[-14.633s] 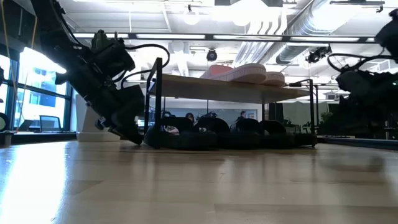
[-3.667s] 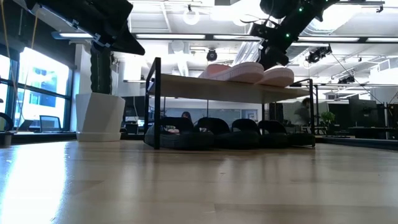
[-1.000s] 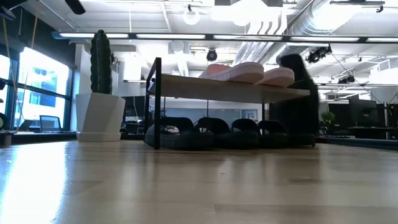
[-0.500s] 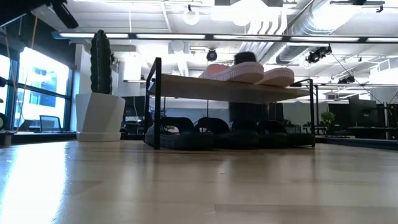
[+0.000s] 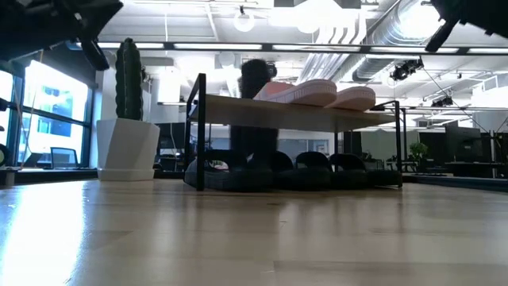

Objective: Pick and place slides into the shelf
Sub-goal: Return to Home Position

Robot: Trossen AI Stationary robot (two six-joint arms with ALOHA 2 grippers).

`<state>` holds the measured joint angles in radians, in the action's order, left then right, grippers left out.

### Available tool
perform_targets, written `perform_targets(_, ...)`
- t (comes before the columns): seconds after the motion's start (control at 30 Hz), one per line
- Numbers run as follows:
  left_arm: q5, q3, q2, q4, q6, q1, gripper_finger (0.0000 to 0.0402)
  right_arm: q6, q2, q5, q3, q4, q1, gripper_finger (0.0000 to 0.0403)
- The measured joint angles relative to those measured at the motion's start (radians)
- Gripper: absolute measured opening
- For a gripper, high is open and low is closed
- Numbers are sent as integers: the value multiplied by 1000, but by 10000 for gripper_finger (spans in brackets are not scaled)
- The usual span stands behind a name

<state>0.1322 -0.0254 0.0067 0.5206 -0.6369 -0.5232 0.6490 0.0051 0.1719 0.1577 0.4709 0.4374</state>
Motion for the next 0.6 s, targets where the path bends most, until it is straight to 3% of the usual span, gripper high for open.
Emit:
perform_targets(0.33, -6, 17, 0, -78, 10, 0, 0, -74, 0, 25, -147, 98, 0, 0)
perform_targets(0.6, -6, 17, 0, -271, 164, 0, 0, -242, 0, 83, -147, -78, 0, 0)
